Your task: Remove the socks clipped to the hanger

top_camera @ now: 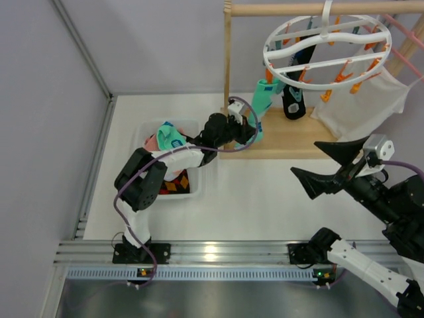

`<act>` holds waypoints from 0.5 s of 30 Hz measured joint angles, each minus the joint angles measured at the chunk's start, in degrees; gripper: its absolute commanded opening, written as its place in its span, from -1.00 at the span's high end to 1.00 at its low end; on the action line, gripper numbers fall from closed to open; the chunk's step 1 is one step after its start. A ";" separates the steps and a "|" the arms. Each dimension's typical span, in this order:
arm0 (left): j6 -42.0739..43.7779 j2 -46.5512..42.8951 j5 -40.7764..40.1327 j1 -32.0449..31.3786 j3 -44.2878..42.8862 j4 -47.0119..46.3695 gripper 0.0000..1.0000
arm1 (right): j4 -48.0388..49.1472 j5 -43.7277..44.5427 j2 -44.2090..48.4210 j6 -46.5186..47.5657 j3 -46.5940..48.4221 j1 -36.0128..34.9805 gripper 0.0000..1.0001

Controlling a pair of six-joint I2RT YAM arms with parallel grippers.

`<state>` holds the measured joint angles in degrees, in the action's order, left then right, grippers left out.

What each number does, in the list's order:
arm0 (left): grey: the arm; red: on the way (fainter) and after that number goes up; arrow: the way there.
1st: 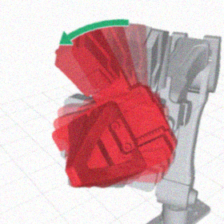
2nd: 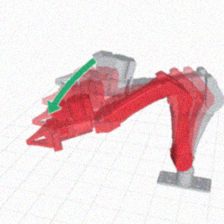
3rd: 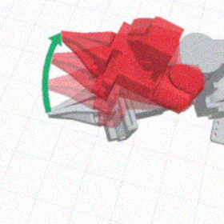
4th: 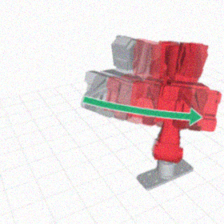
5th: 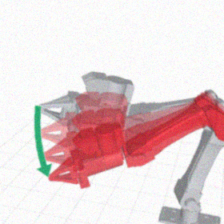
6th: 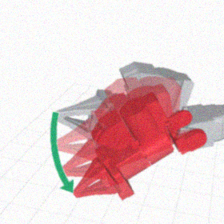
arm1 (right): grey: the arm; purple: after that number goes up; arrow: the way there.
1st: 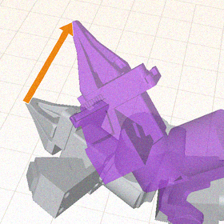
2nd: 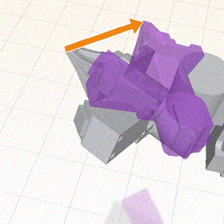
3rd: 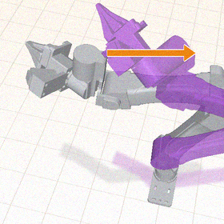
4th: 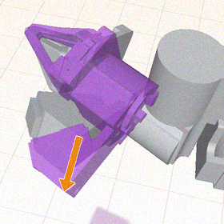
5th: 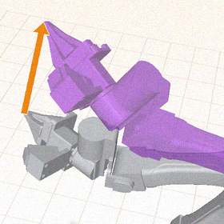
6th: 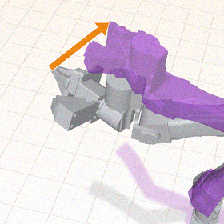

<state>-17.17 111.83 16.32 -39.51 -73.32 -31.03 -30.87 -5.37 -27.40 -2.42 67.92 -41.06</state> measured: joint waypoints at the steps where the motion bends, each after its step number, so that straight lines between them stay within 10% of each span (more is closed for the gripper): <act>1: -0.35 -2.08 -1.73 -0.66 1.42 0.00 1.00 | 0.04 0.68 0.00 -0.46 0.09 0.00 -0.99; 15: 10.69 -12.07 -38.10 -29.27 2.14 3.34 1.00 | -11.23 32.89 -13.51 -4.37 29.14 0.04 -0.99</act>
<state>-6.48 99.77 -21.78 -68.77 -71.18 -27.68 -42.11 27.53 -40.91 -6.79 97.06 -41.01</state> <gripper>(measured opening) 0.026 0.993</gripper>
